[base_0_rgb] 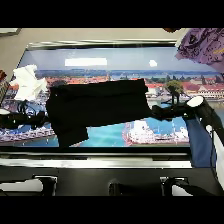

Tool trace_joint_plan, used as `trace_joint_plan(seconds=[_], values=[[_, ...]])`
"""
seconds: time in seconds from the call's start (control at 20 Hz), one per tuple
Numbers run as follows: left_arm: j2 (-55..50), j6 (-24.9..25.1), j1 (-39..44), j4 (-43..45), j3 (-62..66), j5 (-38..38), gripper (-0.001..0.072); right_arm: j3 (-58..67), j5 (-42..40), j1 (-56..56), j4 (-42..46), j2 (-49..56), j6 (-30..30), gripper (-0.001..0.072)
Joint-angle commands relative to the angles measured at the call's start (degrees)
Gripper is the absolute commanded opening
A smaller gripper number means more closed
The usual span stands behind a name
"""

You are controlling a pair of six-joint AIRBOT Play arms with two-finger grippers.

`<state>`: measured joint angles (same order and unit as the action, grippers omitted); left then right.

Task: Fold the clothes and pants, and hang the long-sleeved shirts on hangers.

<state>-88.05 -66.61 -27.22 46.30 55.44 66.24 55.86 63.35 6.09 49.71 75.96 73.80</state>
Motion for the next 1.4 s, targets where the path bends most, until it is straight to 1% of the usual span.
trace_joint_plan(seconds=[0.0, 0.15, 0.25, 0.35, 0.45, 0.5, 0.55, 0.65, 0.75, 0.85, 0.9, 1.0, 1.15, 1.2, 1.35], values=[[1.77, -4.04, 2.89, -1.27, 9.51, 1.84, 0.0019, 7.69, -0.98, -0.04, 2.36, -0.31, -0.07, 0.0032], [3.63, -10.21, 6.34, 1.64, 27.52, 2.01, 0.0020, 21.81, -1.31, -0.04, 6.05, -0.31, 0.87, 0.0032], [4.39, -14.93, 8.44, 7.39, 43.52, 4.11, 0.0020, 32.94, 0.13, -0.04, 9.07, -0.33, 2.29, 0.0032], [5.05, -19.71, 9.97, 15.39, 59.19, 8.44, 0.0020, 44.96, 3.39, -0.04, 12.04, -0.42, 4.22, 0.0032], [7.52, -25.64, 10.27, 20.92, 70.44, 12.52, 0.0020, 56.19, 7.69, -0.04, 14.25, -1.27, 5.25, 0.0032], [10.86, -27.67, 9.97, 22.23, 71.17, 12.70, 0.0020, 60.61, 9.40, -0.04, 15.17, -2.32, 5.60, 0.0032], [15.50, -28.63, 9.73, 23.80, 69.70, 12.68, 0.0020, 63.91, 10.34, -0.04, 16.13, -4.24, 5.84, 0.0032], [25.57, -28.68, 9.73, 27.65, 63.93, 12.68, 0.0020, 64.52, 9.77, -0.04, 18.45, -10.69, 6.25, 0.0032], [35.19, -31.74, 9.73, 33.05, 58.58, 12.68, 0.0020, 64.52, 11.15, -0.04, 21.75, -16.85, 8.28, 0.0033], [42.14, -34.71, 9.68, 39.01, 56.39, 12.70, 0.0021, 64.52, 12.48, -0.04, 24.37, -21.75, 9.62, 0.0033], [44.13, -35.32, 9.68, 41.22, 56.22, 12.72, 0.0021, 64.52, 12.83, -0.04, 25.33, -23.39, 10.45, 0.0033], [46.34, -35.47, 9.68, 42.45, 56.22, 12.72, 0.0021, 64.52, 13.40, -0.04, 26.03, -25.00, 12.13, 0.0033], [45.22, -35.41, 9.68, 42.12, 56.19, 12.98, 0.0021, 63.36, 14.14, -0.04, 25.92, -23.45, 13.55, 0.0033], [43.87, -34.64, 9.70, 40.79, 56.19, 12.98, 0.0021, 61.94, 14.43, -0.04, 25.88, -22.18, 14.40, 0.0033], [35.50, -29.31, 9.70, 33.00, 55.49, 15.76, 0.0021, 58.53, 18.53, -0.04, 25.51, -15.50, 16.37, 0.0033]])
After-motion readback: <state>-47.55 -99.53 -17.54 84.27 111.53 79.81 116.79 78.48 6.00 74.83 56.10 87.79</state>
